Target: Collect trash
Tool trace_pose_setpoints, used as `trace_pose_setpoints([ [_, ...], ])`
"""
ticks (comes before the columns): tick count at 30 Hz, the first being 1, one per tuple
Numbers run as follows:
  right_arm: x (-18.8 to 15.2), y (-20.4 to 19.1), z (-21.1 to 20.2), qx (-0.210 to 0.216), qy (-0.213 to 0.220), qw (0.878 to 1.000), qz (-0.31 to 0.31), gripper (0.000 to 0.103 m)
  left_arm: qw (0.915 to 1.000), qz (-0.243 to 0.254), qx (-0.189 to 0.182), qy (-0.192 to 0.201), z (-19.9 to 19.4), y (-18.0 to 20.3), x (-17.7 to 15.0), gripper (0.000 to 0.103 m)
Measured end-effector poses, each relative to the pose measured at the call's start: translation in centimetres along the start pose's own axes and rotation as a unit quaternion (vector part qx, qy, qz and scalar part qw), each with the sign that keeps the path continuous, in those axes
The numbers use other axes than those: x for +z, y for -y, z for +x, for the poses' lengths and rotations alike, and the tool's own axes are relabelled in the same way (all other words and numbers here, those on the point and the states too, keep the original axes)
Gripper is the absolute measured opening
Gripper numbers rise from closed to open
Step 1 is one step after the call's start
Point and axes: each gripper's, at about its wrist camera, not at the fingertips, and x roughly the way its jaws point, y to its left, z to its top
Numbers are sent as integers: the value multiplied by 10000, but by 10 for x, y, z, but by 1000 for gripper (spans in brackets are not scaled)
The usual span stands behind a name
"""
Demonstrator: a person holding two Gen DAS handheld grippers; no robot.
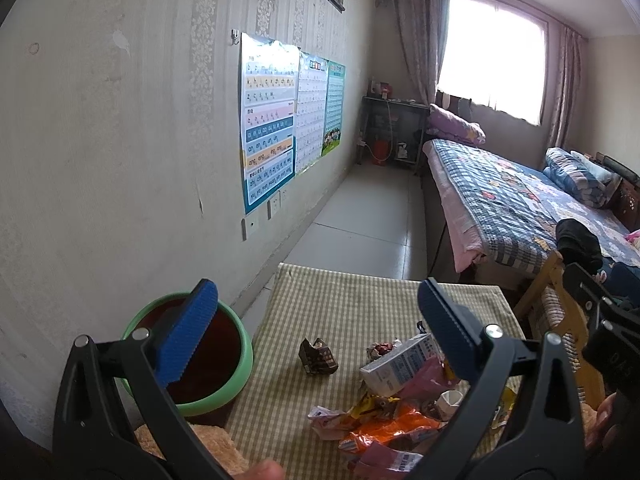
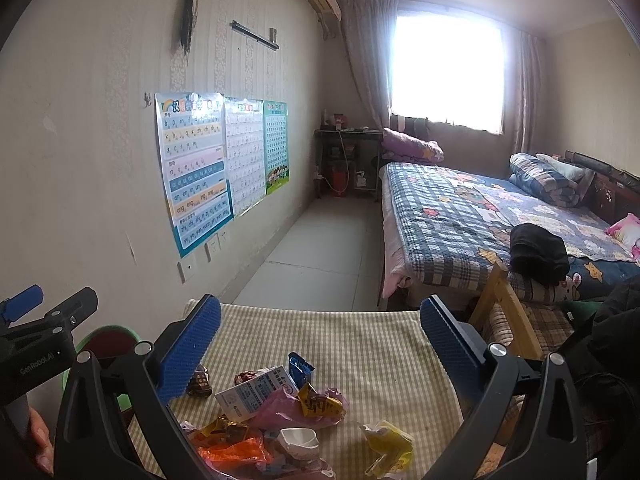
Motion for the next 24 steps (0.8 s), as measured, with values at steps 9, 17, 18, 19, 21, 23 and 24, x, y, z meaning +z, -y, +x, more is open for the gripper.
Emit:
trace_pose_setpoints([
  [9,-1,-1,1,16,-17,10000,22,96,10000,12,15,-25,1,0,-1,98],
  [17,-2,1,4,-8,-41,10000,17,96,10000,26,5,-61,3,-2,-2,98],
  [18,-3,2,5,-7,-52,10000,25,96,10000,39,-13,-86,3,-3,-2,98],
  [19,-4,3,6,-7,-69,10000,26,96,9999,49,-37,-130,5,-3,-3,98],
  [21,-7,5,9,-10,-112,9999,10,96,9996,50,-78,-279,11,-5,-5,98],
  [23,-12,8,13,18,-191,9998,-4,96,9990,95,-168,-414,19,-8,-11,98],
  [24,-16,10,16,57,-258,9997,-8,96,9984,140,-215,-495,23,-9,-16,98],
])
